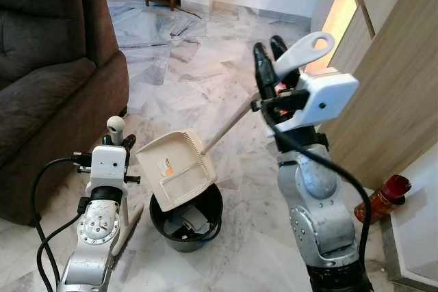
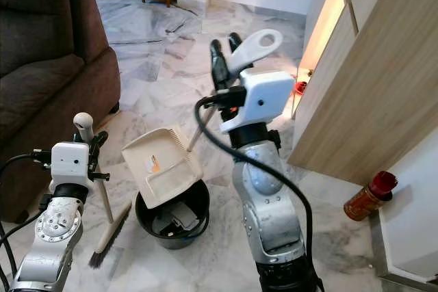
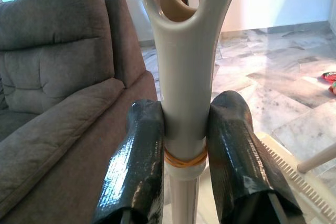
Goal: Sweep floor
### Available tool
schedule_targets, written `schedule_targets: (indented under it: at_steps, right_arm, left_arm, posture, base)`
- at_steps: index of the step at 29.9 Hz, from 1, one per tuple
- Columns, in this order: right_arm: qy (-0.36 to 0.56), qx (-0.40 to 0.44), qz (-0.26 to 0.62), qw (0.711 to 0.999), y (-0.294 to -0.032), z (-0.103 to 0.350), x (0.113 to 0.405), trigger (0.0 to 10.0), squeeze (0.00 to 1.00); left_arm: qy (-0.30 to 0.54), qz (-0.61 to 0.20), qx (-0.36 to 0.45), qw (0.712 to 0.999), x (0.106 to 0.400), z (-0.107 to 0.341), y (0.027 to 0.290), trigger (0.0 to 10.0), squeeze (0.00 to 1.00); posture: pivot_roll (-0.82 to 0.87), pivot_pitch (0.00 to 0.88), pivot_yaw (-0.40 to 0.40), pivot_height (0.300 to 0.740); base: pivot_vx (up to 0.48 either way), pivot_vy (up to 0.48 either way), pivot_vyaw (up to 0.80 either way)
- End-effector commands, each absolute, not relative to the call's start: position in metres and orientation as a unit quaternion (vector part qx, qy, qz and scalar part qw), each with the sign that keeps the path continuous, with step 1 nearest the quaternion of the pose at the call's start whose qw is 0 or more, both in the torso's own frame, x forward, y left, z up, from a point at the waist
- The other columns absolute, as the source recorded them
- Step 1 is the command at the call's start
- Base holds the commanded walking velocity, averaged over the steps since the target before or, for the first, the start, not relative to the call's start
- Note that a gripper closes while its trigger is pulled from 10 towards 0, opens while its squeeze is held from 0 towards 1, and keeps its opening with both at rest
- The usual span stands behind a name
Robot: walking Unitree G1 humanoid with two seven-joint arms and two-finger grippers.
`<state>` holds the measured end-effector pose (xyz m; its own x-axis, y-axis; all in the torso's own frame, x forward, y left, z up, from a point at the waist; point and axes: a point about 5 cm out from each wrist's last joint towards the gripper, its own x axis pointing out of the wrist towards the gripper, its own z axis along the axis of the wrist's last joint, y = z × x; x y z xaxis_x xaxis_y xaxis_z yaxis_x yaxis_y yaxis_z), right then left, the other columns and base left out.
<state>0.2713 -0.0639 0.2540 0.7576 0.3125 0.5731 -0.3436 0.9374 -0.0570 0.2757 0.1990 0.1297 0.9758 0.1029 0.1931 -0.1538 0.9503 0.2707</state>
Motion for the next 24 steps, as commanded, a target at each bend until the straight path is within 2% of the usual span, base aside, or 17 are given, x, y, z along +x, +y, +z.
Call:
schedule_targets:
  at_steps: [1, 13, 24]
  right_arm:
    - [-0.366, 0.016, 0.181, 0.913, -0.064, 0.273, 0.256, 10.0, 0.00]
    - [-0.404, -0.050, 0.229, 0.884, -0.040, 0.270, 0.239, 10.0, 0.00]
    - [-0.426, -0.065, 0.267, 0.862, -0.026, 0.272, 0.225, 10.0, 0.00]
  left_arm:
    - [-0.116, 0.058, 0.155, 0.979, 0.275, 0.139, 0.196, 10.0, 0.00]
    - [-0.117, 0.054, 0.154, 0.980, 0.275, 0.138, 0.194, 10.0, 0.00]
    - [-0.118, 0.054, 0.153, 0.980, 0.275, 0.139, 0.193, 10.0, 0.00]
  posture:
    - [0.06, 0.080, -0.081, 0.740]
    - [0.05, 0.084, -0.083, 0.740]
    - [0.05, 0.083, -0.084, 0.740]
  base:
    - [0.000, 0.000, 0.00]
    - [0.000, 0.000, 0.00]
    - [0.000, 0.000, 0.00]
